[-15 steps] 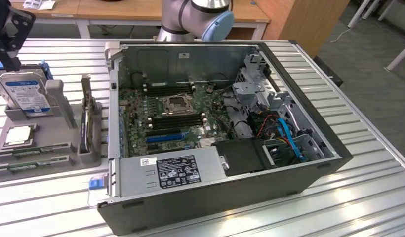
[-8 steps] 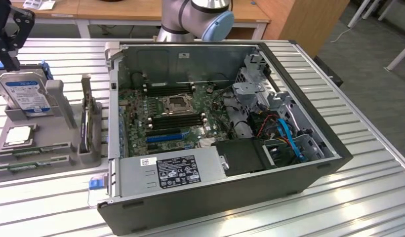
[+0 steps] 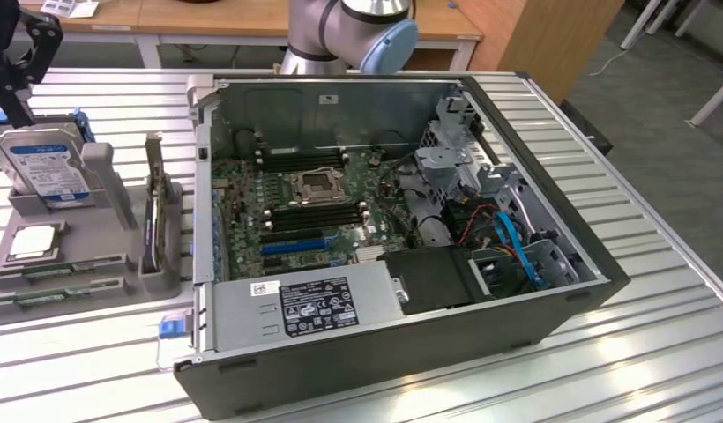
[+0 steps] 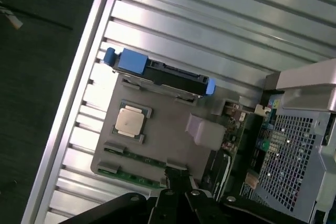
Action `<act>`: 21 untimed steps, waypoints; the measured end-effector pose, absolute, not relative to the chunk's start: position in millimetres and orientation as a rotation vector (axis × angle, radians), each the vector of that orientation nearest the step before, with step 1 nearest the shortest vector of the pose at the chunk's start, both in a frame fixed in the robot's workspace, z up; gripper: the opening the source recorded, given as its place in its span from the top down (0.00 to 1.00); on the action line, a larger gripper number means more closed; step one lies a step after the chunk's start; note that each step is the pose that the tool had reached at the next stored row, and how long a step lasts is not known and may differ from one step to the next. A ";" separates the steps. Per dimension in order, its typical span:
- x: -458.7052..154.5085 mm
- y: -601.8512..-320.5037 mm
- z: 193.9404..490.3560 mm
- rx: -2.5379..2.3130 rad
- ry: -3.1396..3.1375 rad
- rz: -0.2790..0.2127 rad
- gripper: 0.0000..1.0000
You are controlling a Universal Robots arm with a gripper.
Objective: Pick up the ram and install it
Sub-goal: 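Pick up the ram and move it above insertion slot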
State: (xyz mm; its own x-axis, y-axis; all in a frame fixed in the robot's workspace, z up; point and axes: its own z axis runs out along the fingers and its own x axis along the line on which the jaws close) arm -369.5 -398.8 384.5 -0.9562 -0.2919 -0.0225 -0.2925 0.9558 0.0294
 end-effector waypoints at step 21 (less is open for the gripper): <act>-369.5 -398.8 379.6 -1.042 2.951 0.055 0.89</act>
State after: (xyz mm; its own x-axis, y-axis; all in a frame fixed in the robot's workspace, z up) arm -369.5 -398.8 379.6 -0.7784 -0.6274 -0.0224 -0.6278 0.7778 0.0294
